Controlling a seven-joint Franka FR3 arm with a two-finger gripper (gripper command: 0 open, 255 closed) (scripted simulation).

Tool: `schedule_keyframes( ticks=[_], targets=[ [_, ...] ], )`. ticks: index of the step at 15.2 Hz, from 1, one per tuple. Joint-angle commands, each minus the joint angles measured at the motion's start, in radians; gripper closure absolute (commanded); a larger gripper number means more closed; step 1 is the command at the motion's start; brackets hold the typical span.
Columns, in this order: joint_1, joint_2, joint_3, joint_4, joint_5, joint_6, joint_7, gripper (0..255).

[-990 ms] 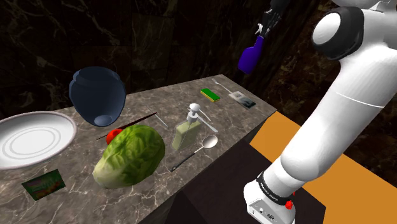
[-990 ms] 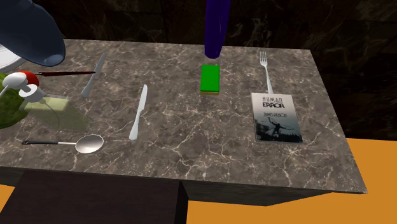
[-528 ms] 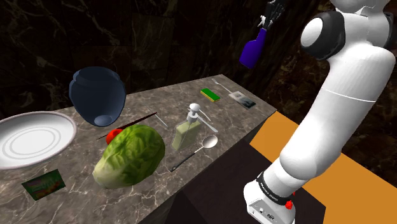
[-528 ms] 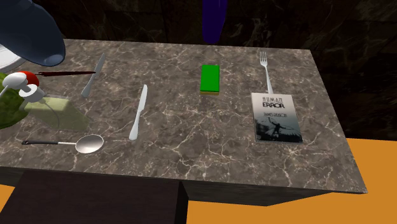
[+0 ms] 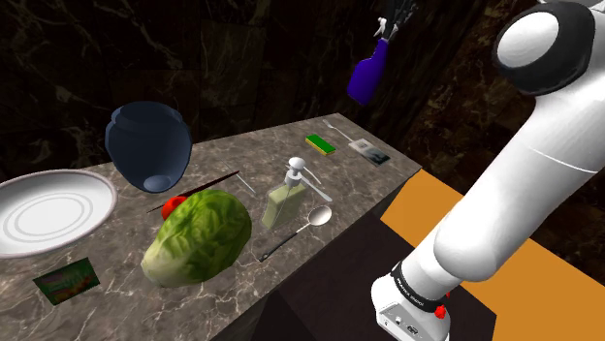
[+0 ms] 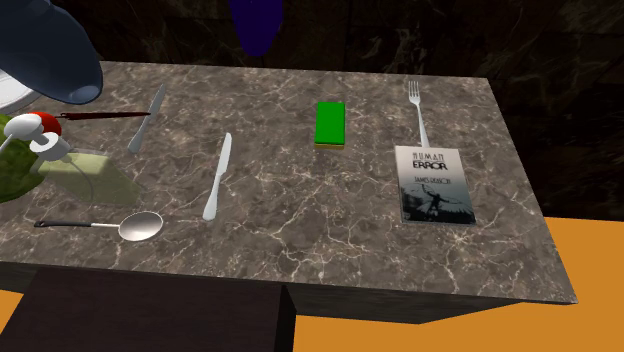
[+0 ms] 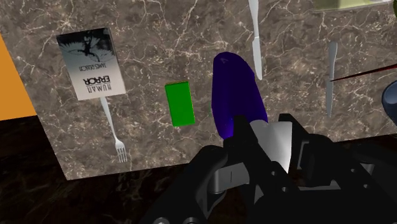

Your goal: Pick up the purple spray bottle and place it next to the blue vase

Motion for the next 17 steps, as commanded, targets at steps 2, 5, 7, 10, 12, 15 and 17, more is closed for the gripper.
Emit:
schedule_keyframes(
  ticks=[2,5,7,10,12,15,17],
  targets=[
    [0.055,-0.058,0.046,-0.072,-0.025,0.022,0.093,255],
    [0.098,-0.09,0.091,-0.11,-0.035,0.032,0.179,255],
    [0.124,-0.103,0.121,-0.126,-0.037,0.036,0.234,255],
    [0.162,-0.114,0.164,-0.14,-0.036,0.041,0.315,255],
    [0.185,-0.114,0.192,-0.142,-0.034,0.043,0.368,255],
    [0.221,-0.105,0.231,-0.133,-0.028,0.045,0.444,255],
    [0.243,-0.093,0.257,-0.12,-0.023,0.044,0.494,255]
  ],
)
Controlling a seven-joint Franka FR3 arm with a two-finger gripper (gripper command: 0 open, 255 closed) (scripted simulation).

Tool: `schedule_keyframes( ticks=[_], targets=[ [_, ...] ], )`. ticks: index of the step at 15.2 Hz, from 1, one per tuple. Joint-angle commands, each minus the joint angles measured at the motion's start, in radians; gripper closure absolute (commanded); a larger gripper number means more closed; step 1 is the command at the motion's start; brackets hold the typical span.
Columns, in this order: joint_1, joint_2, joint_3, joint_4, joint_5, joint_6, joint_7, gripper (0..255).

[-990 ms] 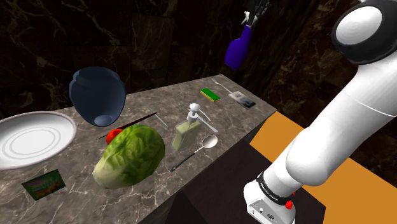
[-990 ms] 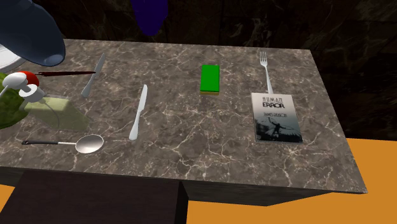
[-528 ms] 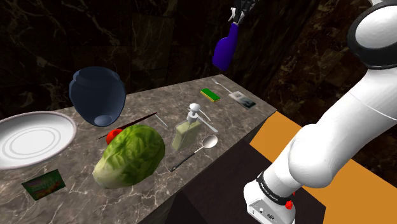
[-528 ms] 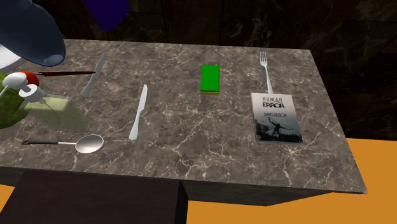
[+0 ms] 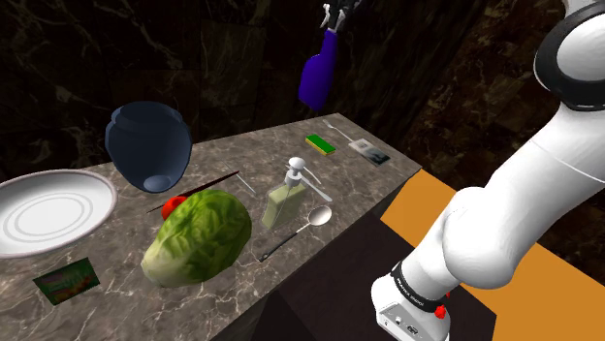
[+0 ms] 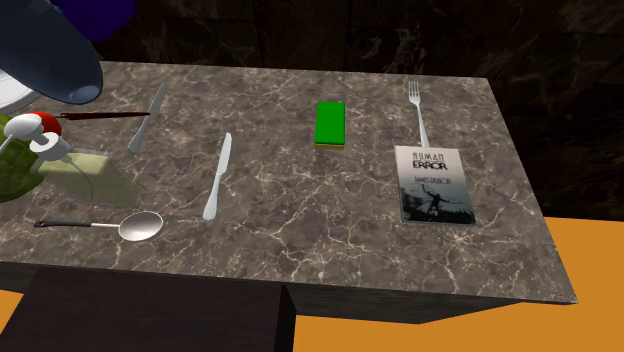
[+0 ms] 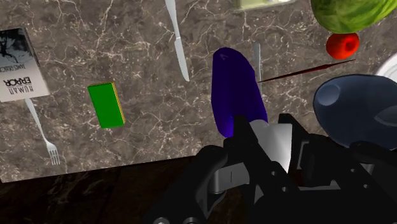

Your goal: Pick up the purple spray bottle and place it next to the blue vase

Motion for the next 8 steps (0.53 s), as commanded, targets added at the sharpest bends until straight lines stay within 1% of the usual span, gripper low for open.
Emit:
schedule_keyframes(
  ticks=[1,5,8],
  targets=[
    [0.022,0.022,0.025,0.031,0.007,-0.008,0.05,255],
    [0.068,0.066,0.072,0.084,0.016,-0.015,0.146,255],
    [0.102,0.113,0.104,0.143,0.022,-0.025,0.215,255]
  ],
)
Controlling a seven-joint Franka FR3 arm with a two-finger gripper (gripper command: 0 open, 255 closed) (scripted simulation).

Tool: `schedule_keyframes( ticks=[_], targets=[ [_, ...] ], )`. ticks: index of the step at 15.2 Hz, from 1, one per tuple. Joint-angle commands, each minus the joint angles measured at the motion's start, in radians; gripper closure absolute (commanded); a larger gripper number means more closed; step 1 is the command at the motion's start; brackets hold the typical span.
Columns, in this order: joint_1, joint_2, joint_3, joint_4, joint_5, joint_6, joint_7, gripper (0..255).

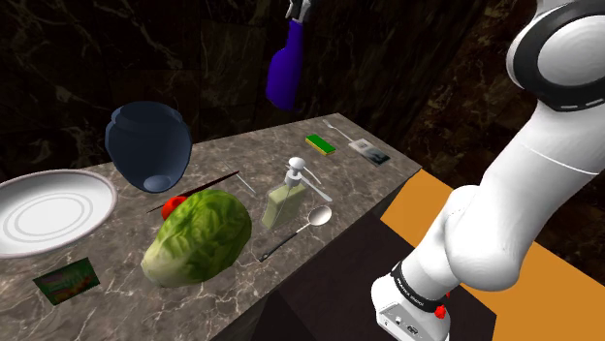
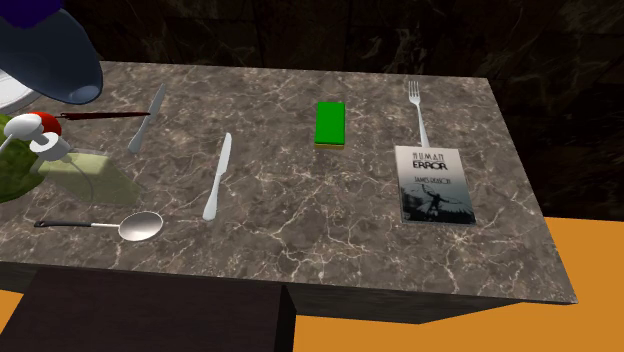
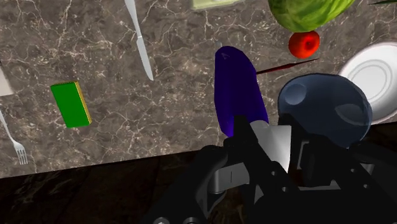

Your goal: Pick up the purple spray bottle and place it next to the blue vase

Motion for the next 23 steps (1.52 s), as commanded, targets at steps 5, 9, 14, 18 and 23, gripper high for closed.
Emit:
schedule_keyframes(
  ticks=[5,9,14,18,23],
  targets=[
    [0.072,0.12,0.059,0.158,0.007,-0.033,0.136,255],
    [0.122,0.262,0.09,0.366,0.007,-0.097,0.222,255],
    [0.15,0.271,0.101,0.33,0.003,-0.051,0.256,255],
    [0.152,0.199,0.101,0.16,0.001,0.048,0.253,255],
    [0.154,0.142,0.101,0.004,-0.002,0.147,0.251,255]
  ],
)
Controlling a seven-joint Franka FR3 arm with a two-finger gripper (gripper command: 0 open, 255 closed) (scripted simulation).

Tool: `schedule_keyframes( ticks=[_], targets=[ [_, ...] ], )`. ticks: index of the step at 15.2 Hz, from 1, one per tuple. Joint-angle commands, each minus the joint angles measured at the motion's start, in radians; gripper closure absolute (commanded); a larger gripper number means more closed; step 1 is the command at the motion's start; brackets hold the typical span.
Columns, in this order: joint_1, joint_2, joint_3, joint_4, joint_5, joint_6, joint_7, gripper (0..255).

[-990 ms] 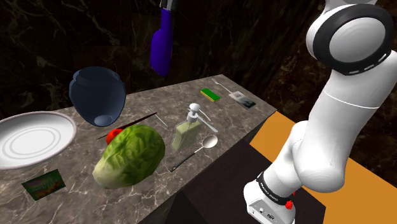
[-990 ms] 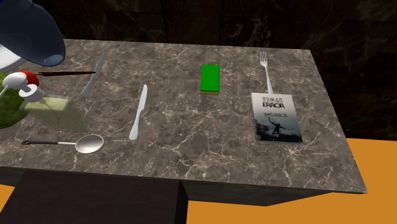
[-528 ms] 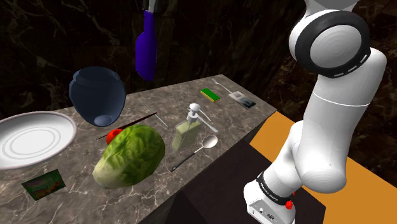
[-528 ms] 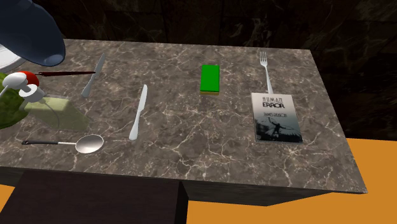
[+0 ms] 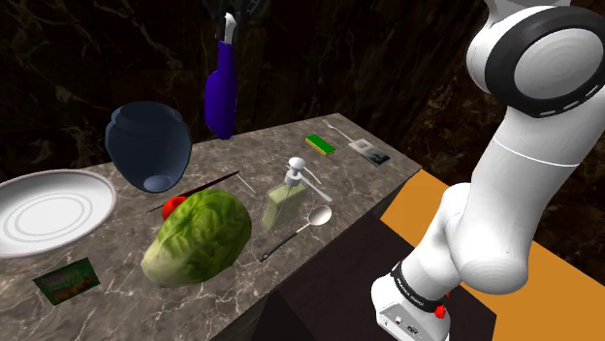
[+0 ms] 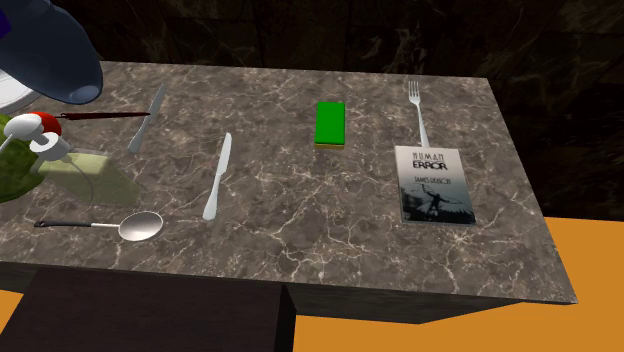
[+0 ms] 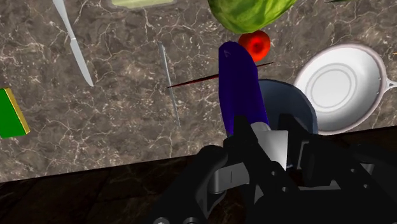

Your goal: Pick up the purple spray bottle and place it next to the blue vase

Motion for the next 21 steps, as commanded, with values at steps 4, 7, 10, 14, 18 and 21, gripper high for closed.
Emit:
schedule_keyframes(
  ticks=[4,7,10,14,18,21],
  targets=[
    [0.002,-0.042,0.001,-0.133,-0.002,0.091,-0.001,255],
    [0.003,-0.061,0.001,-0.2,-0.002,0.14,-0.002,255],
    [0.003,-0.076,0.001,-0.262,-0.003,0.186,-0.003,255],
    [0.004,-0.091,0.001,-0.337,-0.003,0.246,-0.004,255],
    [0.004,-0.102,0.001,-0.404,-0.003,0.303,-0.006,255],
    [0.004,-0.106,0.002,-0.451,-0.003,0.345,-0.007,255]
  ],
)
